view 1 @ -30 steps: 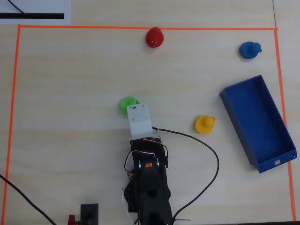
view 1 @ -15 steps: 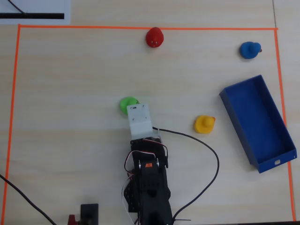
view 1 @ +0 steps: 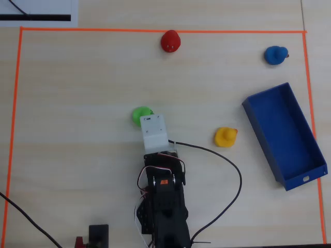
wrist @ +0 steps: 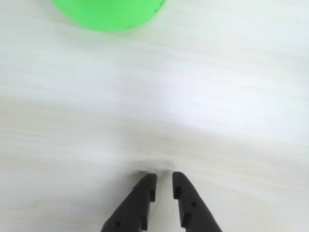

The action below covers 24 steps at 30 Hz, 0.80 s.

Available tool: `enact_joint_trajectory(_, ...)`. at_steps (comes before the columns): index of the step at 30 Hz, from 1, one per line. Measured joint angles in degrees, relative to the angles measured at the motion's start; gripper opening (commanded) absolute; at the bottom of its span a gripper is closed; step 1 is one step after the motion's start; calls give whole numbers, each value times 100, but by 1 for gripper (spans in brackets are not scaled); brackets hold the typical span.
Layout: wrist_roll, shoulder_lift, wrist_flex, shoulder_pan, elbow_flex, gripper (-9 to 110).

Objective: Grasp red duck and put it into box.

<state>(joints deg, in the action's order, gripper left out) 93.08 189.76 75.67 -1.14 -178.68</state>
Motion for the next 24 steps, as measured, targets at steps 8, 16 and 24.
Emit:
enact_joint_trajectory(8,0,0,0,0,0,1)
enact_joint_trajectory(16,0,0,0,0,0,2)
enact_joint_trajectory(24,0,0,0,-18,0,0)
